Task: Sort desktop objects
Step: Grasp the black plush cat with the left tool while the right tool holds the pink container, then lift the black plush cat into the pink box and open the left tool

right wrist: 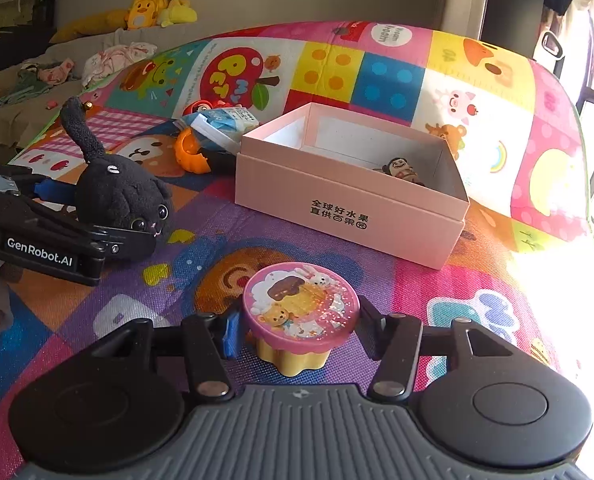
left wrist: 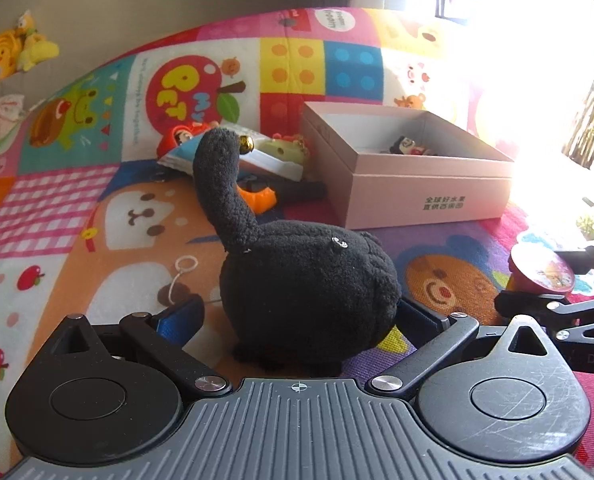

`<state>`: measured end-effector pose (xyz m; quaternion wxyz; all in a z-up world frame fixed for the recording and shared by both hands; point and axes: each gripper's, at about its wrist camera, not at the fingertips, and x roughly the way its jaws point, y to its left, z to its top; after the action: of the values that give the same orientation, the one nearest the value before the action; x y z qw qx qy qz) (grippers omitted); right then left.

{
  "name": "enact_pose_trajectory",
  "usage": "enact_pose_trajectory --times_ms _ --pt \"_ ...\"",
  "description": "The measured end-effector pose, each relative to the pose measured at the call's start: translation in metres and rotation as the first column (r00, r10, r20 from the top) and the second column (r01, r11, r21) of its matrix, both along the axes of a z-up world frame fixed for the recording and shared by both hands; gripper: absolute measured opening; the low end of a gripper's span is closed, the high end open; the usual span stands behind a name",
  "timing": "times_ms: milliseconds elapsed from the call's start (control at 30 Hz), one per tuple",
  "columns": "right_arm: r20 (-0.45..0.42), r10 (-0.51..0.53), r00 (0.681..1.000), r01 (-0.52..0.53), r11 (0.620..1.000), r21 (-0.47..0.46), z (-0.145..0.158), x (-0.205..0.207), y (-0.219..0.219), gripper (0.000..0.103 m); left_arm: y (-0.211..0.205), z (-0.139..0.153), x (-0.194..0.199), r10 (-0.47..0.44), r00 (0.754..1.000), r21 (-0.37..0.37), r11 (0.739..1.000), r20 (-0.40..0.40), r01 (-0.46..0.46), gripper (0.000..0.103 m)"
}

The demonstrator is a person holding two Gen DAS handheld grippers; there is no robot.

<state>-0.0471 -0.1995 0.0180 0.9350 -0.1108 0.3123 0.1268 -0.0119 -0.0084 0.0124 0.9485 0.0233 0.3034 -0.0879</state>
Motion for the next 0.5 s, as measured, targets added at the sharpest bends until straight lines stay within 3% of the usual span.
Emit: enact_pose_trajectory --times_ms 167,300,333,367,500 --pt "-0.005 -0.004 1.000 0.004 1.000 0.004 0.005 -0.012 -0.010 0.055 -0.012 0.005 0.003 -0.018 0.999 0.095 0.995 0.033 0.015 0.103" --pt "-0.012 0.005 1.000 -0.005 1.000 0.005 0.010 -0.018 -0.017 0.055 -0.012 0.005 0.008 -0.006 1.000 0.071 0.997 0.008 0.005 0.103" --pt "-0.013 0.008 1.000 -0.008 1.000 0.007 0.011 -0.019 -0.019 0.055 -0.012 0.005 0.007 -0.009 1.000 0.065 0.998 0.006 0.009 0.094" --pt "-0.013 0.008 1.000 -0.008 1.000 0.009 0.013 -0.020 -0.022 0.055 -0.012 0.006 0.007 -0.015 1.000 0.064 0.998 0.004 0.014 0.091" --pt "0.045 -0.019 0.999 0.017 0.999 0.042 0.035 -0.020 -0.035 0.055 -0.018 0.024 0.008 -0.056 0.998 0.034 0.998 0.031 0.055 0.090"
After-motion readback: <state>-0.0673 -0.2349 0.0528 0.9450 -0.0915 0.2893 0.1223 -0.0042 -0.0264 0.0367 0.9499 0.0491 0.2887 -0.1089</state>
